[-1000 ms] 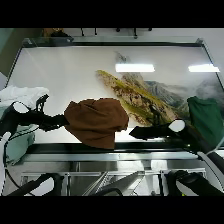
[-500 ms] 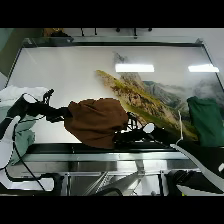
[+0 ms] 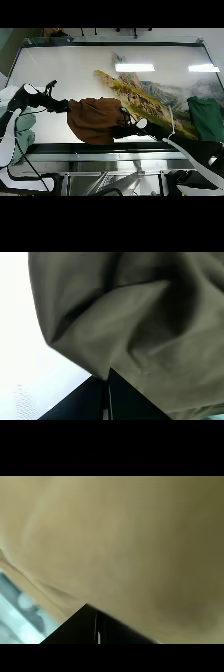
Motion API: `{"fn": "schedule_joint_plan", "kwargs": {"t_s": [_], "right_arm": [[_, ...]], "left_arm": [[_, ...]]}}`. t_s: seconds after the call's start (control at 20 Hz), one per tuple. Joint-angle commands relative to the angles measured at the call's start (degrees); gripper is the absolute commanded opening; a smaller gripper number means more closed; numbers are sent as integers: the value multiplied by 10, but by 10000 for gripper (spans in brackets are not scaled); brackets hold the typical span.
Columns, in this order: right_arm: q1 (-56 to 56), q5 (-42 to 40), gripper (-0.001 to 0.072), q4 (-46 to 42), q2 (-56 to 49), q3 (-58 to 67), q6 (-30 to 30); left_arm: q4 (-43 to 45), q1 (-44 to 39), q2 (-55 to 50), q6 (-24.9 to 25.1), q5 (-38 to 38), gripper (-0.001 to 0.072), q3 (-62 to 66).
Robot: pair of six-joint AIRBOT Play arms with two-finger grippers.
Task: Fold the shirts.
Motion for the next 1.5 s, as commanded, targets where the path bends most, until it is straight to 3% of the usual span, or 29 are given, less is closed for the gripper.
{"fn": "schedule_joint_plan", "kwargs": {"t_s": [0.0,0.2,0.4,0.6,0.8,0.95,1.15,1.3,1.45], "right_arm": [[-52,59,17,-17,65,64,-16],[-167,140,17,-84,177,195,-17],[-224,178,17,-163,249,406,-21],[-223,185,17,-212,256,592,-38],[-223,184,17,-215,249,661,-66],[-223,192,16,-241,224,661,-66],[-223,247,17,-330,134,659,-17],[-223,274,17,-406,35,647,26],[-224,274,16,-492,-80,626,84]], "left_arm": [[-23,2,75,-6,-29,14,68],[-143,15,195,-6,-22,14,192],[-236,16,298,-5,7,15,333],[-237,16,380,1,68,14,441],[-233,16,398,13,105,15,504],[-235,16,356,16,80,15,504],[-238,12,254,17,38,15,427],[-237,-30,159,94,64,15,330],[-233,-78,38,143,148,15,272]]}}
